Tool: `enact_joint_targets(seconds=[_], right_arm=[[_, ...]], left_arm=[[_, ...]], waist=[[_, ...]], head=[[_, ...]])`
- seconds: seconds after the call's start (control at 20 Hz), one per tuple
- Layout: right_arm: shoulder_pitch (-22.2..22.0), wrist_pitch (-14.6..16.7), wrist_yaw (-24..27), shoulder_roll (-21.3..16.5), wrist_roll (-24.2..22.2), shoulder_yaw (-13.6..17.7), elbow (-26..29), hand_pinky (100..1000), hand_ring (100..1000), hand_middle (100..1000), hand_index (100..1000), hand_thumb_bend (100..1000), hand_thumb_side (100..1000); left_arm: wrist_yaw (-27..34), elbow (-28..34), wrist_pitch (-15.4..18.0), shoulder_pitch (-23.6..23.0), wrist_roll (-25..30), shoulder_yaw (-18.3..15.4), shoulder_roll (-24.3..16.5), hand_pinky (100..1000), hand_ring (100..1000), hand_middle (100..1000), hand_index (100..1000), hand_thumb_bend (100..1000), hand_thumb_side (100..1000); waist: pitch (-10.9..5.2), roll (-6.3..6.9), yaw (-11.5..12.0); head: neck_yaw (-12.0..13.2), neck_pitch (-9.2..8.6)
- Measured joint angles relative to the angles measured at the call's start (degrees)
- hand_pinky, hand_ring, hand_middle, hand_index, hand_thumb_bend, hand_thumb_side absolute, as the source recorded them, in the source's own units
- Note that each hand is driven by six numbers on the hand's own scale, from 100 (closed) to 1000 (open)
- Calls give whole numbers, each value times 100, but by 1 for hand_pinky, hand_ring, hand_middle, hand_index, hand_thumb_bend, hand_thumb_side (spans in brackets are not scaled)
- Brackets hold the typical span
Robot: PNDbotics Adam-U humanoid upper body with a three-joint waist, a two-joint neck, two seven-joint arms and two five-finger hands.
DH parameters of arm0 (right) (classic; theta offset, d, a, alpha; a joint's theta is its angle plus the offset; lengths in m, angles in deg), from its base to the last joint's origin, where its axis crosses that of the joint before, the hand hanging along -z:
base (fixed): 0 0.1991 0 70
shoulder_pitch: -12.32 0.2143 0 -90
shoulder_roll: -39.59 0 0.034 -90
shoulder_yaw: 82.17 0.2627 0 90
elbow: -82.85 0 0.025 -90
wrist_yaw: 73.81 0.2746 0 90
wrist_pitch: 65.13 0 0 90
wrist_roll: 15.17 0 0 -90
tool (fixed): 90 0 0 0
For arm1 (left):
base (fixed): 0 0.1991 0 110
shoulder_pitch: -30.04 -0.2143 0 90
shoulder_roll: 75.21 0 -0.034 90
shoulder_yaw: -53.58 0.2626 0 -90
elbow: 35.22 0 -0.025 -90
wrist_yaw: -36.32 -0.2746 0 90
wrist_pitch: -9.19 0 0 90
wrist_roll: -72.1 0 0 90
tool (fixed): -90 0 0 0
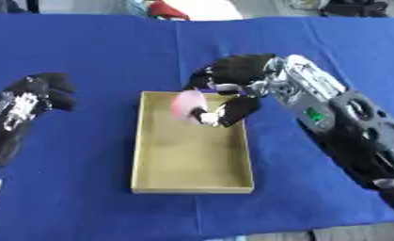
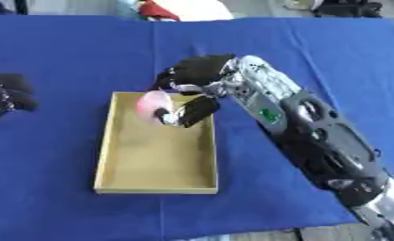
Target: Pick up objects on the table and place them in the box.
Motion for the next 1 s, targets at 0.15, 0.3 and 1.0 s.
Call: enact_joint_targets(seconds=[0.15,0.3,1.0], right_arm=[[30,-14,17,-93,-62,22,105,822,830,864,960,206,1000],[30,18,-20,-100,-118,9,123,822,830,863,960,253,1000],[95,425,-509,-96,121,-109,-44,844,842,891,978,446,1000]], left_arm=[[-13,-14,-4,-22,4,0,0,705,648,662,820,100,839],[-17,-30,-9,-22,9,0,0,705,649,662,820,100,840],[-60,-31,-15,-24,49,0,1,708,651,664,821,100,840]], waist=[[-1,-25,3],[-1,-29,43],[-5,-35,42]], head=[[4,1],[1,1],[-14,2]])
